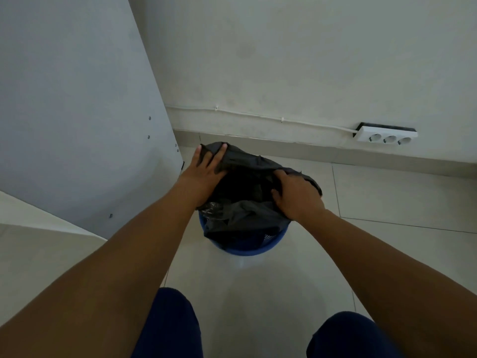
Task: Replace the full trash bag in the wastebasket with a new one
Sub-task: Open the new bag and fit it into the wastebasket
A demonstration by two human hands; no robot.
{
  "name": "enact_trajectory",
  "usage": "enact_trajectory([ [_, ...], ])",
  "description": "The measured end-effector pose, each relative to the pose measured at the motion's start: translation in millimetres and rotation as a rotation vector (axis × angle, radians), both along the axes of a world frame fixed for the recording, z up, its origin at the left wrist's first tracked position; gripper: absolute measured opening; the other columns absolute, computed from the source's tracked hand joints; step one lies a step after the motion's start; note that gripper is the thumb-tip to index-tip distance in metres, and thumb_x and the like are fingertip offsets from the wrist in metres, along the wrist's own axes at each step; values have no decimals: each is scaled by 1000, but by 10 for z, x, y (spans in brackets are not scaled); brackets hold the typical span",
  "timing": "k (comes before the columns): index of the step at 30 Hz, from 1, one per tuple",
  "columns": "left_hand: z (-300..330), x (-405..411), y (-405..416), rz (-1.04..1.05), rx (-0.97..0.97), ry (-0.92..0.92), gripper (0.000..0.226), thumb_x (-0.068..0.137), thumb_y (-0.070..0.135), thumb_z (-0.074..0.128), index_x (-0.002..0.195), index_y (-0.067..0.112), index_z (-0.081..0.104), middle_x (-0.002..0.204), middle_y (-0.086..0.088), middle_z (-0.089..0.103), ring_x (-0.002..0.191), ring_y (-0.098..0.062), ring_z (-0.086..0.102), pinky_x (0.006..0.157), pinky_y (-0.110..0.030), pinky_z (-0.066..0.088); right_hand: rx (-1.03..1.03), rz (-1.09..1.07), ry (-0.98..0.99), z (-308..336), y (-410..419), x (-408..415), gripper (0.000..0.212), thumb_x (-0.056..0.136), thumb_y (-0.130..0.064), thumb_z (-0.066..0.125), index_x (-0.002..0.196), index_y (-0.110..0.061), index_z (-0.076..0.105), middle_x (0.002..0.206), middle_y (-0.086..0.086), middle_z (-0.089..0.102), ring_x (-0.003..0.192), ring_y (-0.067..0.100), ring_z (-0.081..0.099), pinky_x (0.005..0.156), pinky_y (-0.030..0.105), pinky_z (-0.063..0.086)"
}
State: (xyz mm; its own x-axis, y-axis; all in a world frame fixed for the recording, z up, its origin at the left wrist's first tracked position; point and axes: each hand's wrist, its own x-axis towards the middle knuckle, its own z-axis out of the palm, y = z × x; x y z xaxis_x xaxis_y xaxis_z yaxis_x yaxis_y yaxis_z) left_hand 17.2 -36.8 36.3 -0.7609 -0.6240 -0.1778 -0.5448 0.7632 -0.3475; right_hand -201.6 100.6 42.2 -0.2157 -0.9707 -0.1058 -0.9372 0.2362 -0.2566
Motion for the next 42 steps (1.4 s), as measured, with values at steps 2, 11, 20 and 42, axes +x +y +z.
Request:
enact_trajectory([
  [2, -18, 36, -15, 20, 77, -1, 95, 83, 30, 72, 158, 34, 13, 160, -19, -30, 151, -40, -2, 119, -62, -5, 104, 17, 96, 0, -39, 2, 78, 84, -48, 70, 149, -24, 33, 141, 12, 42, 119, 35, 54, 87, 46, 53],
  [11, -283, 39, -2, 382, 329, 202, 84, 86, 63, 55, 154, 23, 24, 163, -11, -26, 154, -29, 2, 117, -64, -9, 267, 146, 190, -283, -80, -75, 115, 79, -57, 70, 159, -19, -3, 162, 13, 13, 144, 38, 17, 119, 50, 19],
  [20, -331, 42, 35, 247, 130, 645, 51, 77, 45, 63, 119, 15, 61, 141, -17, 45, 122, -36, 48, 101, -47, 37, 121, 64, 175, -352, -92, -63, 127, 72, -69, 71, 159, -19, -7, 164, 14, 5, 148, 41, 7, 120, 55, 10],
  [42, -253, -447, 484, 311, 78, -18, 65, 88, 58, 54, 139, 18, 51, 134, -9, 55, 128, -31, 43, 114, -46, 25, 96, 175, 394, -456, -40, -112, 142, 65, -74, 70, 156, -14, -22, 163, 21, -18, 152, 40, -8, 121, 56, -3],
])
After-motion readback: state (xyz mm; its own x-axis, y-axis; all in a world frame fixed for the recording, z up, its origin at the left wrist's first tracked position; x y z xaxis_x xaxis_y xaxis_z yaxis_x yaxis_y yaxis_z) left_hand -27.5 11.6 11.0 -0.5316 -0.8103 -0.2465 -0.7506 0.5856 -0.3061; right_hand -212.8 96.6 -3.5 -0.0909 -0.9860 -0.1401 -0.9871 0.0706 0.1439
